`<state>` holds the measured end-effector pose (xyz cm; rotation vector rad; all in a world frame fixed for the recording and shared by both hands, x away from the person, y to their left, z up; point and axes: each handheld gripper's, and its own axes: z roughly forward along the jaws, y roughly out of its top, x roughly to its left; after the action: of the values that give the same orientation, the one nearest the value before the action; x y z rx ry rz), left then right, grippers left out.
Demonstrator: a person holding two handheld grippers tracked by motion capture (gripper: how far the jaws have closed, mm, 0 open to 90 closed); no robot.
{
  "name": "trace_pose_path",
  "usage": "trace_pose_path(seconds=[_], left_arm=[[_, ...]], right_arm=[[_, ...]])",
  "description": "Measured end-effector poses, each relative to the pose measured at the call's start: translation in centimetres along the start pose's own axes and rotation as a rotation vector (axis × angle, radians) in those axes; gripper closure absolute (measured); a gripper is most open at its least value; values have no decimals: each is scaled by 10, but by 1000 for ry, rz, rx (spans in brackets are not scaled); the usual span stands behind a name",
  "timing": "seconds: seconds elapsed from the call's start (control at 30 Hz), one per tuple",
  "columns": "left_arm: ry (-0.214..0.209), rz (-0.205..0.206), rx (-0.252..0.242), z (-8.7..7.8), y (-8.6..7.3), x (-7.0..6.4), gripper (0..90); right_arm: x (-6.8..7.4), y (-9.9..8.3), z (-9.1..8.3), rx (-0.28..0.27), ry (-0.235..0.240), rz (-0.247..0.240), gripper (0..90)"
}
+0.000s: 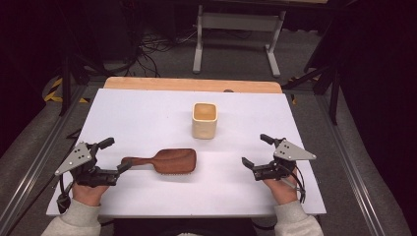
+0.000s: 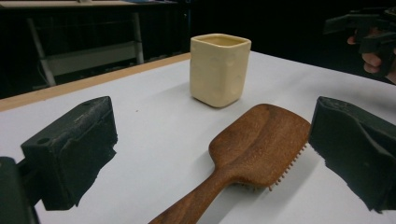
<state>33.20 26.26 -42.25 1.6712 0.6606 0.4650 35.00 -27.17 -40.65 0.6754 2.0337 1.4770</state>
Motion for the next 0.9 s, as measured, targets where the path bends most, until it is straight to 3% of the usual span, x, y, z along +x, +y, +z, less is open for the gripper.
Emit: trace_pose_path(seconds=[0.17,0.27,0.47,0.6,0.9], left_arm=[[-14,13,27,3,5,-2,15],[-21,-3,40,4,7,-2,11],[-27,-3,39,5,9,-3,1],[-66,-35,63,7,11,-1,14],[-97,-27,74,12,20,1,53]], right_arm=[[1,-1,0,-5,10,0,1],[1,-1,0,-5,14,1,1],[1,-1,-1,-10,16,1,1],[2,-1,-1,-10,16,-1,1],[1,-2,-3,-13,23,2,1]])
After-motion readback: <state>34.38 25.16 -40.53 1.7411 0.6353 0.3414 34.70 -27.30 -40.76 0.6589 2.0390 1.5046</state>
